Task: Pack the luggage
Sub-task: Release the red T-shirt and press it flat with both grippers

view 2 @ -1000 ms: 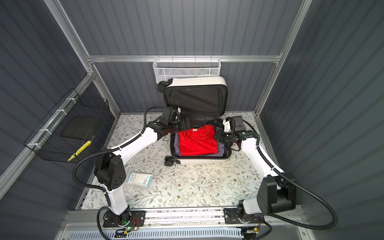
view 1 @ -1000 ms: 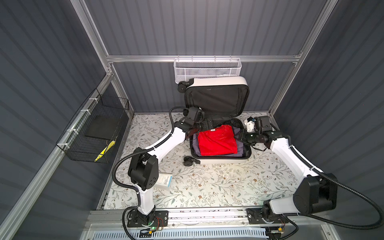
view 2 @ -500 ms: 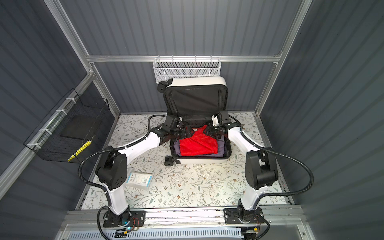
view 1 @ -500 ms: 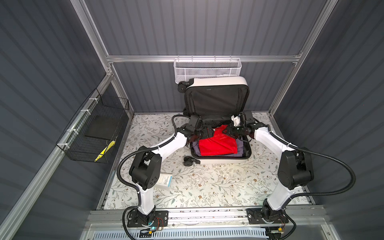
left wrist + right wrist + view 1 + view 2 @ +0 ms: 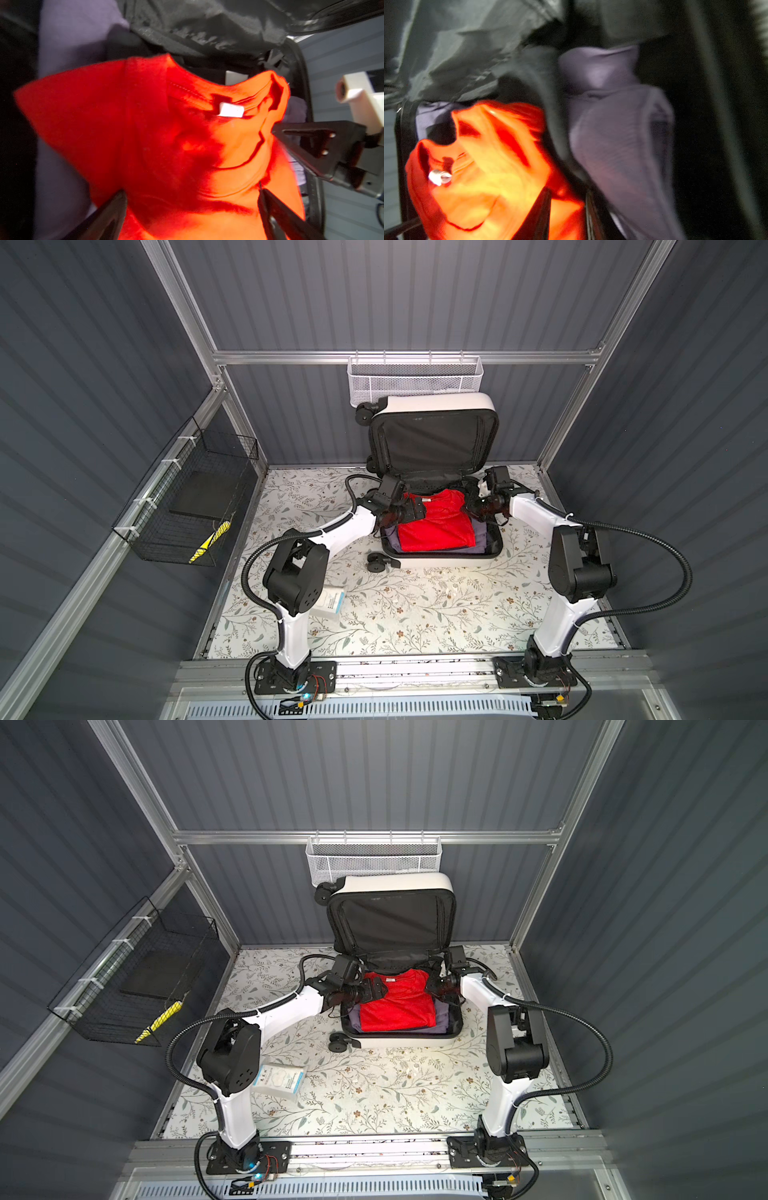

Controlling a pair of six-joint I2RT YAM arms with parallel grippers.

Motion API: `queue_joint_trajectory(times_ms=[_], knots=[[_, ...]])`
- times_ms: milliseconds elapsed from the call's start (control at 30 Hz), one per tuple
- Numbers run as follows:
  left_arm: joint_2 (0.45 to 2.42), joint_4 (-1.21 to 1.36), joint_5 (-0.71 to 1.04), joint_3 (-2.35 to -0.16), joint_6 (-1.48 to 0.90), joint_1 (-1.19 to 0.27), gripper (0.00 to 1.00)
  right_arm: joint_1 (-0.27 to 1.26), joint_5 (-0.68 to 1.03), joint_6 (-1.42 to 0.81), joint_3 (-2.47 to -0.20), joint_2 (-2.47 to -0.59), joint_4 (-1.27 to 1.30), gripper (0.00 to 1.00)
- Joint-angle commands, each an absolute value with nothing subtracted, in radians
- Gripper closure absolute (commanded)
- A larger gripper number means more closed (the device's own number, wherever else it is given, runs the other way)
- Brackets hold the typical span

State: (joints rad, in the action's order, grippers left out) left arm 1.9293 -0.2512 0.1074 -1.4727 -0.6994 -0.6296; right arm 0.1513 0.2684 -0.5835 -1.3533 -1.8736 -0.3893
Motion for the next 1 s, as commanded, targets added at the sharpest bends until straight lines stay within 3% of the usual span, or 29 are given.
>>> queue_joint_trajectory(times_ms=[0, 500, 733, 967], knots=[[1.95, -0.319, 0.075, -1.51, -0.674, -0.636, 0.0, 0.139, 0.23, -0.593, -1.339, -1.865, -0.408, 0.68], [1.894, -0.391, 0.123, -1.704, -0.606, -0.637, 0.0, 0.137, 0.385, -0.555, -1.319, -1.611, -0.445, 0.67], [1.976, -0.362, 0.166, -1.764, -0.603, -0.637, 0.0, 0.201, 0.46, -0.593, -1.179, -1.515, -0.359, 0.67], [2.008, -0.316, 0.135, -1.669, -0.605, -0.636, 0.0, 0.268, 0.468, -0.677, -0.98, -1.509, -0.205, 0.66]])
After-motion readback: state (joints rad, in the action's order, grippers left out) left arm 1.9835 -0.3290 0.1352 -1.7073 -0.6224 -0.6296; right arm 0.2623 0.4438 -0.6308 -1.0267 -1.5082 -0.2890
